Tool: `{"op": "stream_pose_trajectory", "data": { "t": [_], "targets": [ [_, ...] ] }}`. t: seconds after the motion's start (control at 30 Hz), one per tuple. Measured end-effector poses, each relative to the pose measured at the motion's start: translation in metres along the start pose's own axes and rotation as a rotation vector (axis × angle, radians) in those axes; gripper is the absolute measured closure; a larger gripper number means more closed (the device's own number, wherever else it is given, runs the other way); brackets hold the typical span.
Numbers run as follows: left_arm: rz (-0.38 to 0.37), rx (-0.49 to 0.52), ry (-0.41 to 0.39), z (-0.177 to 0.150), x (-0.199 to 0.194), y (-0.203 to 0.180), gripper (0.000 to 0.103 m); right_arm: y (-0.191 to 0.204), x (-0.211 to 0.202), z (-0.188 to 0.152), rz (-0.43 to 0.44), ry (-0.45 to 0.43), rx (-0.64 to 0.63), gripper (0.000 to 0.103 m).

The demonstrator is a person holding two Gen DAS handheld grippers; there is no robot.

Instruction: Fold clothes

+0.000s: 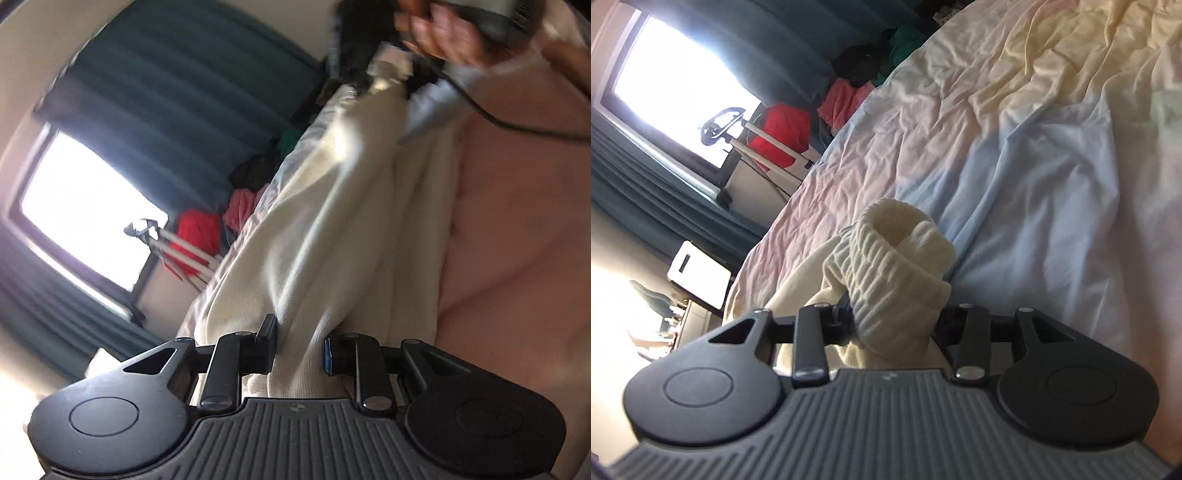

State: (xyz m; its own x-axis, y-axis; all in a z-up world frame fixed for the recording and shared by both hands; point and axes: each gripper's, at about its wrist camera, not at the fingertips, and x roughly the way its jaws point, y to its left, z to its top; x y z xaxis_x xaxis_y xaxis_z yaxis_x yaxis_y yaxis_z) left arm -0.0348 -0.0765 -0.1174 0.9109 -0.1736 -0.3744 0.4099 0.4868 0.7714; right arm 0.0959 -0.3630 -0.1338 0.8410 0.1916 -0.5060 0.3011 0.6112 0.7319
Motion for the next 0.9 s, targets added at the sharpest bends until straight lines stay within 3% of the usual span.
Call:
{"op": "stream_pose_trajectory", "data": {
  "t": [0.13, 0.23, 0.4, 0.5, 0.67, 0.73, 0.83, 0.9],
  "targets": [
    [-0.041, -0.139, 0.028, 0.005, -0.001, 0.012, 0.076, 0.001, 0.003, -0.008, 0.011, 0.076, -0.010, 0.016],
    [-0.069, -0.231, 0.042, 0.006, -0.003, 0.020, 0.076, 0.000, 0.016, -0.016, -0.014, 0.123, -0.042, 0.017],
    [-0.097, -0.330, 0.055, -0.002, -0.005, 0.038, 0.075, -0.005, 0.036, -0.023, -0.001, 0.165, -0.050, 0.008],
    [-0.106, -0.370, 0.061, -0.003, -0.004, 0.045, 0.075, 0.000, 0.039, -0.023, 0.088, 0.205, -0.030, 0.007],
    [-0.108, -0.418, 0.080, -0.006, 0.000, 0.053, 0.075, 0.017, 0.018, -0.025, 0.268, 0.160, -0.041, 0.007],
    [-0.118, -0.434, 0.080, -0.007, 0.003, 0.056, 0.075, 0.022, 0.019, -0.029, 0.243, 0.164, -0.086, 0.008],
    [-0.136, -0.433, 0.067, -0.005, 0.002, 0.056, 0.075, 0.017, 0.030, -0.037, 0.114, 0.185, -0.097, 0.025],
    [-0.132, -0.418, 0.067, -0.003, 0.005, 0.054, 0.075, 0.013, 0.032, -0.038, 0.088, 0.183, -0.079, 0.031]
  ]
}}
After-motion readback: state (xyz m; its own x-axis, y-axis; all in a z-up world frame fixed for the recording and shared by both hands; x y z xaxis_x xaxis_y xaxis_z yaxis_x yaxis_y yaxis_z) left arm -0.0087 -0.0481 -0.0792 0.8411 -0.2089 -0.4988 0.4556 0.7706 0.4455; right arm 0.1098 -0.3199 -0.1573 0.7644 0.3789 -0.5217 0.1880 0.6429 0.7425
